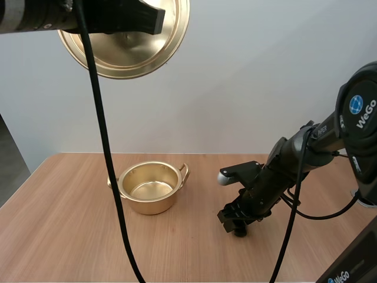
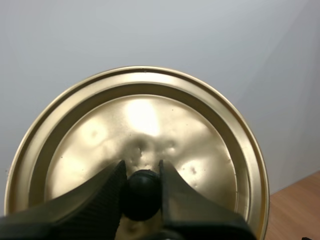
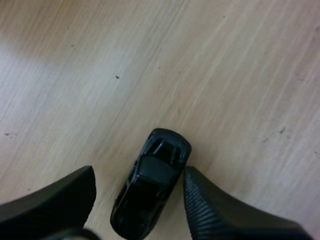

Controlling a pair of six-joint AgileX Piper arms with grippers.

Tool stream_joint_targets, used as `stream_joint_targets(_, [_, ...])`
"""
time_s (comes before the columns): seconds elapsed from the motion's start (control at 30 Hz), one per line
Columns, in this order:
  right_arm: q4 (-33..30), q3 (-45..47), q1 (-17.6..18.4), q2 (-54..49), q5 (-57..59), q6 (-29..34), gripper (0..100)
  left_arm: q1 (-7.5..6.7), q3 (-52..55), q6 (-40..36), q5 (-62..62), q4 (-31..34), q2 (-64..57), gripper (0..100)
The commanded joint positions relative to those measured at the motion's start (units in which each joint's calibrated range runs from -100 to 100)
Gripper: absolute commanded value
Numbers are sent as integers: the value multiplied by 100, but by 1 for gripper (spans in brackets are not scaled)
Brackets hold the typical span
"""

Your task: Open the pot, put the car inside, and close it

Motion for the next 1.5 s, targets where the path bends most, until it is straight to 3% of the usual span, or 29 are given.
stream_joint_targets(0.0, [-76, -9, 56, -5, -23, 32, 57, 2, 40, -3, -16, -2, 2, 0])
stream_joint_targets(0.07, [-186, -9, 74, -5, -121, 114, 26, 2, 73, -3, -16, -2, 2, 0])
stream_joint_targets(0.1, [-246, -9, 80, -5, -184, 114, 4, 8, 66, -3, -16, -2, 2, 0])
stream_joint_targets(0.13, [-319, -9, 80, -5, -274, 126, 0, 8, 66, -3, -16, -2, 2, 0])
stream_joint_targets(0.27, [-435, -21, 80, -5, -793, 142, 0, 19, 66, -3, 3, 10, 2, 0])
stream_joint_targets(0.4, [-139, -252, 80, -219, -1149, 79, 0, 161, 66, -3, 39, -1, 2, 0])
stream_joint_targets(0.5, [786, -642, 80, -602, -1147, -370, 0, 292, 66, -10, 39, -175, 2, 0])
stream_joint_targets(0.63, [2696, -1173, 170, -1043, -974, -1553, 0, 526, 66, -107, 46, -481, 2, 0])
stream_joint_targets(0.77, [3953, -1475, 570, -1035, -642, -2463, 0, 704, 66, -121, 82, -898, -10, 0])
stream_joint_targets(0.83, [4225, -1588, 834, -924, -691, -2760, 0, 792, 66, -121, 166, -1101, -23, 0])
stream_joint_targets(0.97, [4266, -1843, 1440, -464, -1099, -2917, 0, 911, 66, -121, 249, -1417, -23, 0])
stream_joint_targets(1.13, [4266, -2120, 1918, 310, -1909, -3115, 0, 1073, 66, -121, 517, -1541, -73, 0])
stream_joint_targets(1.3, [4266, -2424, 2087, 1168, -1913, -3189, 0, 1215, 66, -102, 563, -1541, -181, 0])
stream_joint_targets(1.47, [4266, -2533, 2096, 1693, -2656, -3338, 0, 1295, 66, -94, 649, -1541, -269, 0])
